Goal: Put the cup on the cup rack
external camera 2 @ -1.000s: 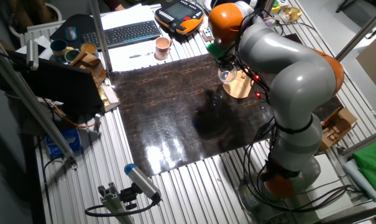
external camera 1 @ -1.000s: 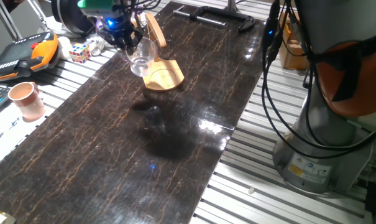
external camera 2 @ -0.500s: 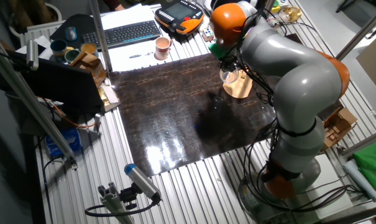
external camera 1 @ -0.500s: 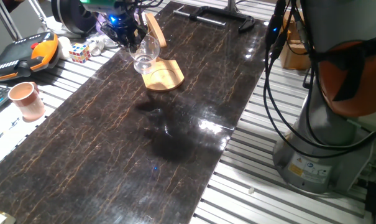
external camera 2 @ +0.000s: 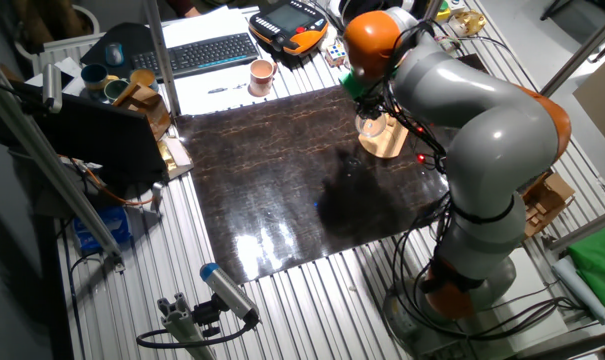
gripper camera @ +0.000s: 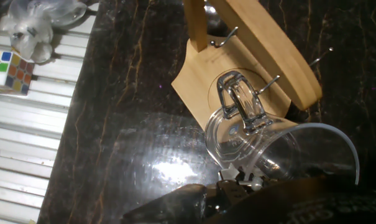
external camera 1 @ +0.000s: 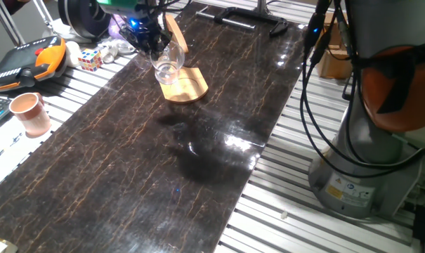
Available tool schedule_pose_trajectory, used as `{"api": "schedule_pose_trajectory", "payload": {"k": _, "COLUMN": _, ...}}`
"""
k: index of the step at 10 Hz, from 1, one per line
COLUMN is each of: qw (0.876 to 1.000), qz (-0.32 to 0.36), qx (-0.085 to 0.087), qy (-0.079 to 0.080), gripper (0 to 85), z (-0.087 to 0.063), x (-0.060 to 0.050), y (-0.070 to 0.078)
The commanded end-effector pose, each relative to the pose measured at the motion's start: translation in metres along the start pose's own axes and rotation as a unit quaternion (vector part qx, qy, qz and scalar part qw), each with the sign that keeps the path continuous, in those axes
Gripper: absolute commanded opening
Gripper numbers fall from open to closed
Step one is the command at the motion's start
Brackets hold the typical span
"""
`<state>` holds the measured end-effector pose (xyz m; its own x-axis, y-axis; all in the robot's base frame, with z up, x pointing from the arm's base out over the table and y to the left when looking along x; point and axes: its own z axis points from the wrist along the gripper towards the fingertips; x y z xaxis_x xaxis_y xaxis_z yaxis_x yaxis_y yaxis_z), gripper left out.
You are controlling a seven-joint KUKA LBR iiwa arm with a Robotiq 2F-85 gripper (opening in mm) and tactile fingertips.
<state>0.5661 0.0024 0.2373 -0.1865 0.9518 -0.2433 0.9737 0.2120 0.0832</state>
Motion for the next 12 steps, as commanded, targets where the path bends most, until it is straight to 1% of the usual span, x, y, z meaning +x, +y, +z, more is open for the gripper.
{"api": "schedule_pose_trajectory", "payload": {"k": 1, "qw": 1.0, "qz": 0.0, "qx": -0.002, "qy": 0.0, "gripper": 1.0, "z": 0.0, "x": 0.001, "y": -0.002}}
{"api": "schedule_pose_trajectory", "payload": {"k": 3, "qw": 1.0, "qz": 0.002, "qx": -0.004, "qy": -0.002, "gripper": 1.0, "z": 0.0, "x": 0.001, "y": -0.005}}
{"api": "schedule_pose_trajectory", "payload": {"k": 6, "qw": 1.0, "qz": 0.013, "qx": -0.011, "qy": 0.001, "gripper": 1.0, "z": -0.001, "x": -0.002, "y": -0.01}}
{"api": "schedule_pose_trajectory", "payload": {"k": 9, "qw": 0.999, "qz": 0.034, "qx": -0.025, "qy": 0.008, "gripper": 1.0, "z": 0.001, "x": -0.003, "y": -0.012}}
{"api": "schedule_pose_trajectory", "payload": {"k": 12, "qw": 0.999, "qz": 0.043, "qx": -0.03, "qy": 0.006, "gripper": 1.0, "z": 0.001, "x": 0.0, "y": -0.013}}
